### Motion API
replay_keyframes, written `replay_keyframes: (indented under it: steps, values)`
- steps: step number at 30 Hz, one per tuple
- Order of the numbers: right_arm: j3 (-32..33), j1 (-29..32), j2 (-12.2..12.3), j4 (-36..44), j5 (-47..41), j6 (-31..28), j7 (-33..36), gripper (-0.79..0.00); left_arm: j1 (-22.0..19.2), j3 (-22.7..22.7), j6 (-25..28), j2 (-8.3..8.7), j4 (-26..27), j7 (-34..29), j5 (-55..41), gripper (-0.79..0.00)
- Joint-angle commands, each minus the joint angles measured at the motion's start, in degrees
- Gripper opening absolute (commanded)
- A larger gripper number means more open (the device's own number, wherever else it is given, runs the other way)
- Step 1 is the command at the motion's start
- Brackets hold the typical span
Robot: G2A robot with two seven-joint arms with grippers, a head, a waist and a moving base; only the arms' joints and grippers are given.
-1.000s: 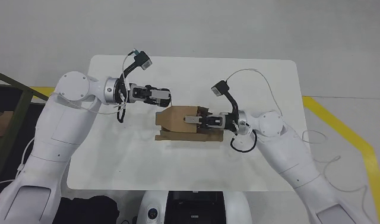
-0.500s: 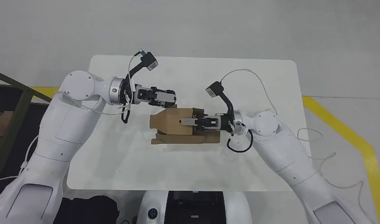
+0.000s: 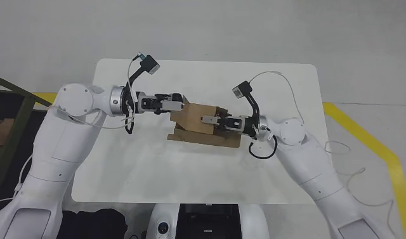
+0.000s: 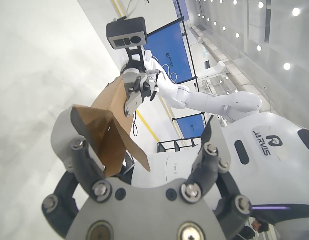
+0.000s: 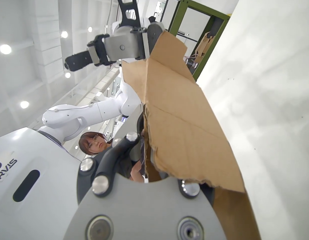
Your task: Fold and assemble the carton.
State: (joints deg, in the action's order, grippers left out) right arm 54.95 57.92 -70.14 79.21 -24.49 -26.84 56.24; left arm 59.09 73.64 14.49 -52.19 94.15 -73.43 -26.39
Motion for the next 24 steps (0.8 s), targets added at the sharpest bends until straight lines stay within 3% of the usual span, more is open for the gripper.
replay_keyframes:
  steps: [1, 24]
  values:
    - [0.6, 0.3, 0.1, 0.3, 0.2, 0.4, -0.7, -0.785, 0.5, -0.1, -0.1, 0.04, 0.5, -0.3, 0.0, 0.000]
    - [4.8, 2.8, 0.5, 2.7, 2.0, 3.2, -8.8, -0.785, 0.0, -4.3, -1.2, -0.35, 2.9, -3.3, -0.6, 0.000]
